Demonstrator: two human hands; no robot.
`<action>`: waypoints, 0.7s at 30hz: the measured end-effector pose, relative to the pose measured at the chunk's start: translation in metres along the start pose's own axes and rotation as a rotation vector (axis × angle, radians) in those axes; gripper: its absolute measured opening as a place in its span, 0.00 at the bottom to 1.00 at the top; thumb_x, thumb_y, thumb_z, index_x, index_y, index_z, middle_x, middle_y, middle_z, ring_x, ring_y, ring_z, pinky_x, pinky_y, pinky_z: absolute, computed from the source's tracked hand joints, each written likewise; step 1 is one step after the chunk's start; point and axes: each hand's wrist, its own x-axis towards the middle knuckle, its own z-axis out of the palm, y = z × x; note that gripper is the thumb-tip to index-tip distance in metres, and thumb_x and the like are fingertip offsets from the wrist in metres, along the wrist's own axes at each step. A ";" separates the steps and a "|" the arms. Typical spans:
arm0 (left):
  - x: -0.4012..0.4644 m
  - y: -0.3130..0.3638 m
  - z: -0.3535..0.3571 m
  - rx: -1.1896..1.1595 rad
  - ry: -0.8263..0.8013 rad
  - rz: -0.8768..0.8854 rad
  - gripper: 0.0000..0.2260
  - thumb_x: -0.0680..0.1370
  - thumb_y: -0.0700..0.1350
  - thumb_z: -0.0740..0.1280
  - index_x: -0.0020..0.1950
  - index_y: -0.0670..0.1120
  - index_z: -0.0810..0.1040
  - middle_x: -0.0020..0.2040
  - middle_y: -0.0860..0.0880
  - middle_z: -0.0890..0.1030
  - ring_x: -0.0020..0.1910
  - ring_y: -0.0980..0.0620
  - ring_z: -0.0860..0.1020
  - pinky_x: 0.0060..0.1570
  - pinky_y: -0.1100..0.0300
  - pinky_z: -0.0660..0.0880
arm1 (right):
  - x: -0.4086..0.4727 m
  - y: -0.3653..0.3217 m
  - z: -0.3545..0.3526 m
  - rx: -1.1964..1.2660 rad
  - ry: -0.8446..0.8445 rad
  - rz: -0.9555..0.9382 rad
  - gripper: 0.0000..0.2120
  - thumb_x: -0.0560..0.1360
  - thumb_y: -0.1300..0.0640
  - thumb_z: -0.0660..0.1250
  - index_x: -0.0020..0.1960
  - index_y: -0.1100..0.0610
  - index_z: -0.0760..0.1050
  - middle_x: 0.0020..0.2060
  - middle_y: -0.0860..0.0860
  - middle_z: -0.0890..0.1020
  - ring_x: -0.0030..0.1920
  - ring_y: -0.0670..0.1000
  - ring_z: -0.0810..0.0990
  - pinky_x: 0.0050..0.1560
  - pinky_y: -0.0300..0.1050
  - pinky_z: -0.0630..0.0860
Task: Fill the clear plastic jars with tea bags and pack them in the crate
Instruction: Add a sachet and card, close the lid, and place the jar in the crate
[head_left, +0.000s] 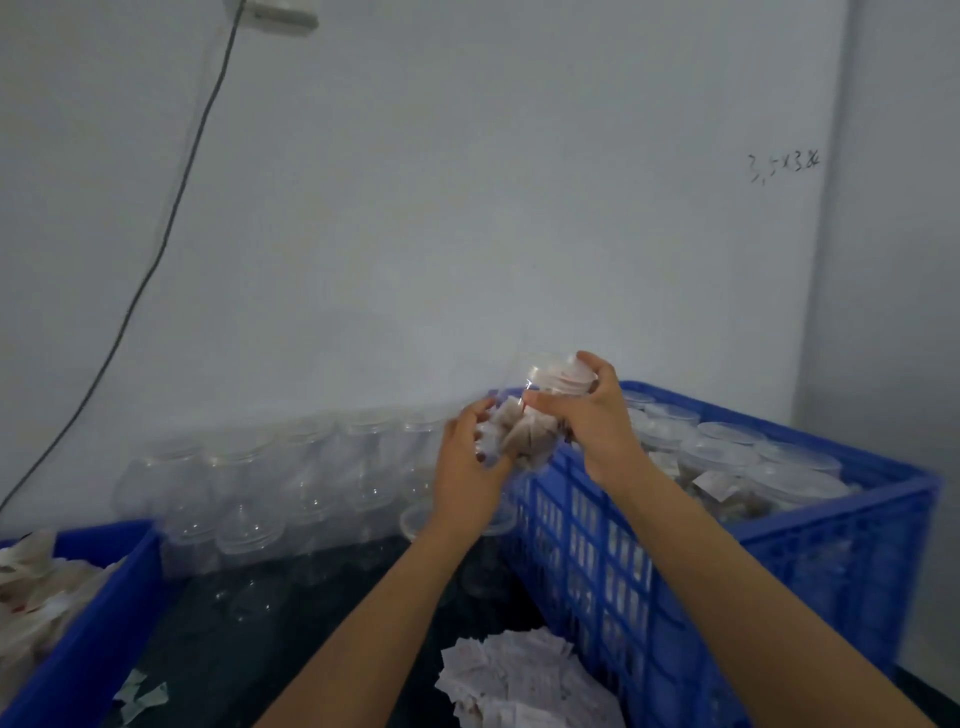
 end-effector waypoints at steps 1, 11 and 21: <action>0.006 -0.002 0.007 0.031 -0.026 0.005 0.22 0.75 0.34 0.68 0.62 0.57 0.71 0.60 0.50 0.75 0.57 0.55 0.76 0.55 0.65 0.75 | 0.007 -0.002 -0.003 0.002 0.011 -0.003 0.41 0.64 0.68 0.78 0.71 0.56 0.62 0.63 0.56 0.73 0.59 0.54 0.75 0.58 0.49 0.77; 0.071 -0.045 0.045 0.273 -0.325 -0.101 0.24 0.81 0.37 0.58 0.75 0.54 0.62 0.70 0.51 0.71 0.46 0.64 0.73 0.36 0.81 0.68 | 0.095 -0.017 -0.010 -0.318 0.024 0.266 0.50 0.67 0.68 0.76 0.75 0.51 0.47 0.72 0.60 0.60 0.67 0.63 0.66 0.59 0.60 0.69; 0.107 -0.076 0.058 0.439 -0.421 -0.102 0.18 0.84 0.45 0.55 0.74 0.49 0.66 0.68 0.42 0.73 0.65 0.43 0.73 0.62 0.57 0.68 | 0.153 0.005 -0.016 -0.568 0.008 0.419 0.47 0.69 0.64 0.76 0.75 0.55 0.48 0.71 0.67 0.61 0.65 0.72 0.66 0.56 0.78 0.67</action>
